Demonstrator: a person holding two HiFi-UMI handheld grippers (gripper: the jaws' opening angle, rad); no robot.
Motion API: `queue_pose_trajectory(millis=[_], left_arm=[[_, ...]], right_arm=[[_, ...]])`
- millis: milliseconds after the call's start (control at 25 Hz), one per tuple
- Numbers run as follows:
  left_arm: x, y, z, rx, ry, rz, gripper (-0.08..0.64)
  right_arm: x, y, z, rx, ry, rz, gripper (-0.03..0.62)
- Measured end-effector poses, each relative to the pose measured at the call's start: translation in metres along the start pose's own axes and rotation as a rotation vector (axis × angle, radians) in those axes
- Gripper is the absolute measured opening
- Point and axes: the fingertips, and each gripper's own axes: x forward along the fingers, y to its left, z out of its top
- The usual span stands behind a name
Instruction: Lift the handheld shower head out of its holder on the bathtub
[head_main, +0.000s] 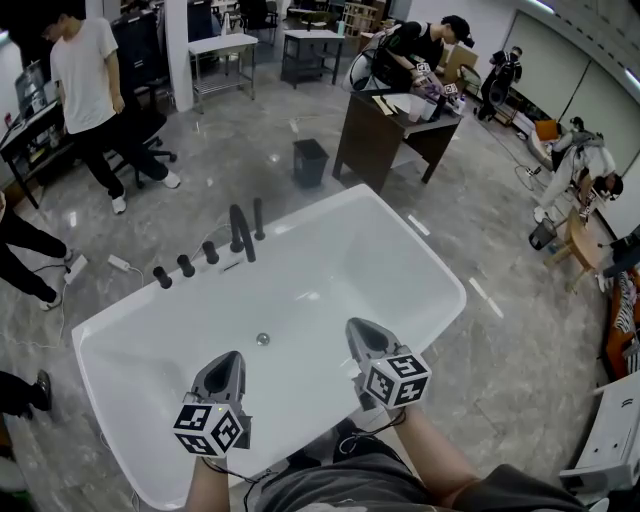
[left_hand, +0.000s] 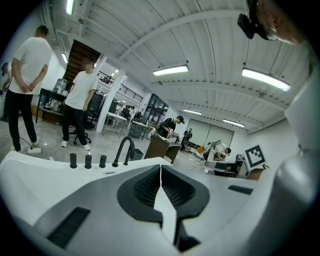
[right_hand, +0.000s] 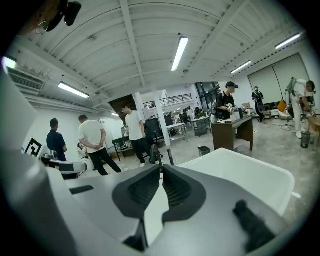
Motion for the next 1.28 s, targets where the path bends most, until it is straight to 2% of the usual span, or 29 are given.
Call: queue_pose_trajectory(millis=[280, 760, 960, 1080, 1280], left_arm=[[0.039, 0.005, 0.009, -0.004, -0.009, 0.073, 0.017], [0.154, 0.009, 0.025, -0.006, -0.001, 0.232, 0.017], [0.191, 0.025, 0.025, 0.005, 0.017, 0.317, 0.017], [0.208, 0.041, 0.023, -0.022, 0.017, 0.372, 0.017], [0.234, 0.059, 0.02, -0.048, 0.015, 0.417, 0.017]], right_arm=[[0.051, -0.038, 0.009, -0.024, 0.037, 0.061, 0.032], [0.189, -0.129, 0.044, -0.085, 0.067, 0.188, 0.032], [0.249, -0.14, 0.037, -0.075, 0.074, 0.297, 0.032], [0.288, -0.145, 0.024, -0.085, 0.11, 0.33, 0.032], [0.33, -0.147, 0.016, -0.024, 0.093, 0.382, 0.034]])
